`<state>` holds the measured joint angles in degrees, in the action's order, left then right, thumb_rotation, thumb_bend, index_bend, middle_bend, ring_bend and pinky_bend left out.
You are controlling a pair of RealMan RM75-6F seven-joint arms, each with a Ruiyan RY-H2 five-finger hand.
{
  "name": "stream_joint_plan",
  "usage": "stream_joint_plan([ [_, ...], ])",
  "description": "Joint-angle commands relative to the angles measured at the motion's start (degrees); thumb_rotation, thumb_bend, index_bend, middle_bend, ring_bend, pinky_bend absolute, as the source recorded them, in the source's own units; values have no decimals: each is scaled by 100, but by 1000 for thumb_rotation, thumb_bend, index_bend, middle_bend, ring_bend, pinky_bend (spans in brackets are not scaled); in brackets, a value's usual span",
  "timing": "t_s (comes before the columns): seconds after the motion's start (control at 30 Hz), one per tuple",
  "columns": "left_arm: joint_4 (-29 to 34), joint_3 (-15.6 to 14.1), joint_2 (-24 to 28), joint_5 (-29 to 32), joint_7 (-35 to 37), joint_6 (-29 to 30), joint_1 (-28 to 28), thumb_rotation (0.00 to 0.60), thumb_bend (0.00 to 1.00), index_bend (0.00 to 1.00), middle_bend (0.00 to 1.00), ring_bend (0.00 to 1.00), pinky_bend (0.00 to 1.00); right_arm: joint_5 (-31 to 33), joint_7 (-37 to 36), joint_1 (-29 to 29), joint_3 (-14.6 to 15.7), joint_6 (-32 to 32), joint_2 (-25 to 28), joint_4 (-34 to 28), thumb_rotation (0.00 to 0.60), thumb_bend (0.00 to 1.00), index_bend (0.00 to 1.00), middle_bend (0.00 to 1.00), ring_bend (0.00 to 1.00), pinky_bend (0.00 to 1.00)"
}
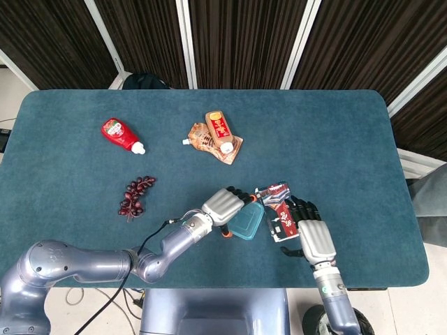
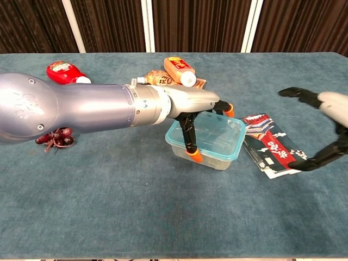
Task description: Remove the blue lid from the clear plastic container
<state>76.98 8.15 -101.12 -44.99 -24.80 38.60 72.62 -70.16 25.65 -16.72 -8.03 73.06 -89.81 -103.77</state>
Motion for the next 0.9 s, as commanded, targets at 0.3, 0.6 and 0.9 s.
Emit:
stream_joint_plan([
  [0.3, -13, 77, 42, -230, 233, -251, 60, 600, 0, 188, 226, 230, 423, 470, 446, -258, -132, 8, -627, 10, 600, 166, 0, 0, 0, 0],
  [0.6, -55, 81, -62, -271, 261, -288, 130, 600, 0, 189, 225, 230, 423, 812, 450, -296, -249, 130, -894, -39, 600, 166, 0, 0, 0, 0],
  [0.9, -15, 77, -56, -208, 210, -230, 172, 600, 0, 190, 225, 230, 423, 1115, 395, -306, -368, 245, -978, -230, 600, 167, 0, 0, 0, 0],
])
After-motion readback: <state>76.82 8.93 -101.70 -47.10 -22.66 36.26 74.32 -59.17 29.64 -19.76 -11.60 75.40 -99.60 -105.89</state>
